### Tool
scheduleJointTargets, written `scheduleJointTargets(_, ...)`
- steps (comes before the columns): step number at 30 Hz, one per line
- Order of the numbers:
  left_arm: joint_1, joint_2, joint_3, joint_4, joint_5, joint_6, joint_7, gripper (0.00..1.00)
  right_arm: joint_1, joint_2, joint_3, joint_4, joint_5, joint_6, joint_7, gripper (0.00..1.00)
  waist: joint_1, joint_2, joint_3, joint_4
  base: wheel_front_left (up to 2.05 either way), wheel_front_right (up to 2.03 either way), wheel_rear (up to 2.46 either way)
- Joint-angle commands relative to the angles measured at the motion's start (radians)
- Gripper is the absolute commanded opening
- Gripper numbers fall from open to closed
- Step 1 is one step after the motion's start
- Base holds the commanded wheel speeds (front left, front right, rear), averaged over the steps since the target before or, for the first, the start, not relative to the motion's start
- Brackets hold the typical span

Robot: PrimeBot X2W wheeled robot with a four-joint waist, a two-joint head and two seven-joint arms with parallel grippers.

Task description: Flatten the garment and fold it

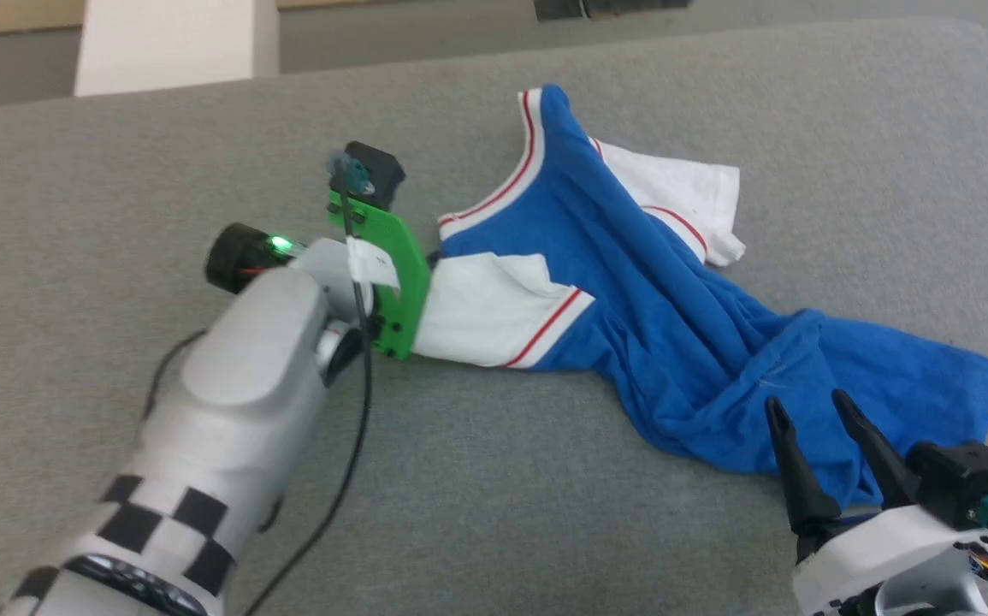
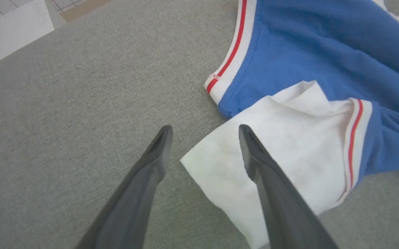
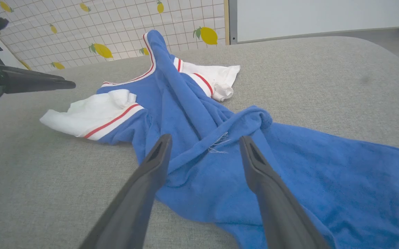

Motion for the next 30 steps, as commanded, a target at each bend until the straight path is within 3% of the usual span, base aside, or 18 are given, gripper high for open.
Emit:
scheduleJointTargets(1, -0.031, 0.018, -0.018, 0.022, -0.027, -0.004, 0.027, 1.00, -0.021, 0.004, 0.007, 0.006, 0.008, -0.002, -0.002, 1.00, 0.0000, 0.0120, 0.058, -0.049, 0.00, 0.00, 0.00)
scheduleJointTargets(6, -0.066, 0.063, -0.090, 0.108, -0.071, -0.004, 0.128, 1.00, -0.040, 0.007, 0.025, 0.028, 0.019, -0.002, -0.012, 1.00, 0.0000, 0.0120, 0.089, -0.072, 0.00, 0.00, 0.00)
scheduleJointTargets(12, -0.042, 0.051, -0.170, 0.167, -0.158, -0.004, 0.250, 1.00, -0.061, 0.009, 0.037, 0.053, 0.031, -0.002, -0.020, 1.00, 0.0000, 0.0120, 0.105, -0.077, 0.00, 0.00, 0.00)
scheduleJointTargets(13, -0.030, 0.044, -0.188, 0.170, -0.179, -0.004, 0.282, 0.76, -0.065, 0.009, 0.039, 0.058, 0.034, -0.002, -0.022, 1.00, 0.0000, 0.0120, 0.104, -0.077, 0.00, 0.00, 0.00)
scheduleJointTargets(14, -0.021, 0.040, -0.203, 0.169, -0.196, -0.004, 0.303, 0.12, -0.067, 0.009, 0.040, 0.060, 0.036, -0.002, -0.023, 1.00, 0.0000, 0.0120, 0.102, -0.077, 0.00, 0.00, 0.00)
scheduleJointTargets(15, -0.010, 0.034, -0.218, 0.163, -0.222, -0.004, 0.330, 0.00, -0.070, 0.010, 0.040, 0.063, 0.038, -0.002, -0.025, 1.00, 0.0000, 0.0120, 0.099, -0.075, 0.00, 0.00, 0.00)
scheduleJointTargets(20, 0.006, 0.045, -0.280, 0.115, -0.288, -0.004, 0.355, 0.00, -0.073, 0.010, 0.031, 0.075, 0.048, -0.002, -0.029, 1.00, 0.0000, 0.0120, 0.072, -0.058, 0.00, 0.00, 0.00)
scheduleJointTargets(30, -0.098, 0.134, -0.358, 0.022, -0.285, -0.004, 0.057, 0.00, -0.042, 0.011, 0.016, 0.086, 0.069, -0.002, -0.011, 1.00, 0.0000, 0.0120, -0.029, 0.015, 0.00, 0.00, 0.00)
